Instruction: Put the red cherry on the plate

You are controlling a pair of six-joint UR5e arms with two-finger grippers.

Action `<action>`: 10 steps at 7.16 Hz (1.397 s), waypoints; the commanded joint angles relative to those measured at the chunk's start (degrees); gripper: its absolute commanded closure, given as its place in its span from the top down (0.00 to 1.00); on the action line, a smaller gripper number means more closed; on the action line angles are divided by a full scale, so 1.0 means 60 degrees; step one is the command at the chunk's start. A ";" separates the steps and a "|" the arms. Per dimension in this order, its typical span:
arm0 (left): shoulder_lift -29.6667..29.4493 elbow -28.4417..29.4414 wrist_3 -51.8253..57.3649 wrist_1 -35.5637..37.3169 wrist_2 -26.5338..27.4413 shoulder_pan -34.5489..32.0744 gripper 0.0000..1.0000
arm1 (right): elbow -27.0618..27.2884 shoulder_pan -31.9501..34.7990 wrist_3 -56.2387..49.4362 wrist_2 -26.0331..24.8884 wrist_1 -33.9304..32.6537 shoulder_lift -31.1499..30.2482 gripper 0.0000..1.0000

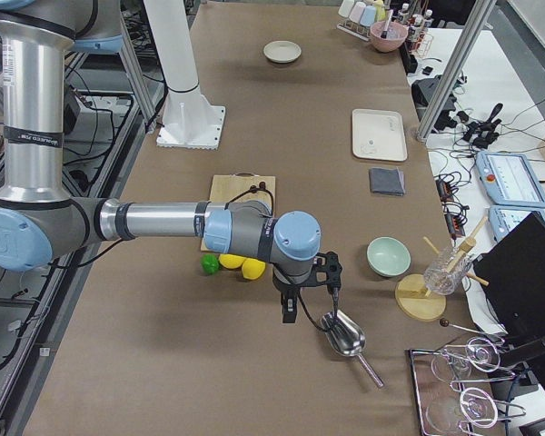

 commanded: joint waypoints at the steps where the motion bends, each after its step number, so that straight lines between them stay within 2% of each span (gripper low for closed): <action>1: 0.0103 -0.0016 0.0044 -0.0026 0.0000 -0.0001 0.98 | 0.0004 0.0000 -0.0014 -0.0003 0.0000 0.0010 1.00; 8: 0.0074 -0.0031 0.0015 -0.0275 -0.0103 0.0101 0.98 | 0.0019 0.0044 -0.0014 -0.0017 0.0000 -0.0062 1.00; 10: 0.0073 -0.0046 -0.0028 -0.0842 -0.0117 0.0146 0.98 | 0.0120 0.0044 -0.0014 -0.0003 0.0015 -0.0237 1.00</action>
